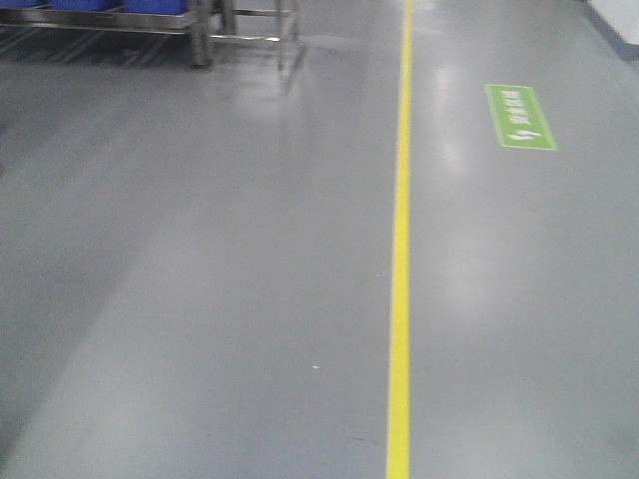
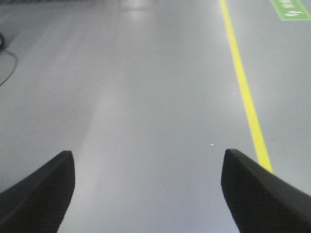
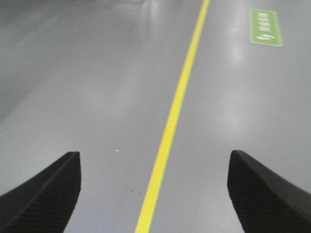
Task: Move and align brake pads A on conveyor
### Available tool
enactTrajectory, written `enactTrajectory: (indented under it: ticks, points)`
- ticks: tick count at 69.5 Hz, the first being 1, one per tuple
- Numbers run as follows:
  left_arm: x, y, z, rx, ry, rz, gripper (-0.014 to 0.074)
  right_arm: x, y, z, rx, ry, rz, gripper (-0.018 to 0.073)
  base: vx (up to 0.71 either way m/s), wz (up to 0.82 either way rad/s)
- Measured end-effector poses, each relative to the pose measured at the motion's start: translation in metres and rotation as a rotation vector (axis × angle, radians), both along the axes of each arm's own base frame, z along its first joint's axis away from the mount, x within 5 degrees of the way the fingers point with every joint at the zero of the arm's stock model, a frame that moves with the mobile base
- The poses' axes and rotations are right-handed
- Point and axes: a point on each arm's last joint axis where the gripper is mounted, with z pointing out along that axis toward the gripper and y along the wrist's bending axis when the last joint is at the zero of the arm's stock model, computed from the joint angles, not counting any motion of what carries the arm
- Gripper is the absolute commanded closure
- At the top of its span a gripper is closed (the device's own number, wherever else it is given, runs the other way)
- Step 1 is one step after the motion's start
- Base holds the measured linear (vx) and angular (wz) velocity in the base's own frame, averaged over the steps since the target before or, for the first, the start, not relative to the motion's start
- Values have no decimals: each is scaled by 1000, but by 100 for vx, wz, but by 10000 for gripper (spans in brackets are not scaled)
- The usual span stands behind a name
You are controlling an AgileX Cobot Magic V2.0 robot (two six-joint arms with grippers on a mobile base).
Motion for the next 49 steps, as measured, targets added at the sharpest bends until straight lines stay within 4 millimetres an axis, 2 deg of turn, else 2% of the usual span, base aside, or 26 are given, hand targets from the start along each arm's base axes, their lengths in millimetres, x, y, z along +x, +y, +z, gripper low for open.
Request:
enactTrajectory:
  ticks: [23,49]
  points:
    - [0,0,0,0,0,0,21,0,0,0,0,0,0,-23,-11,-43]
    - [0,0,0,0,0,0,21,0,0,0,0,0,0,-23,1,-6]
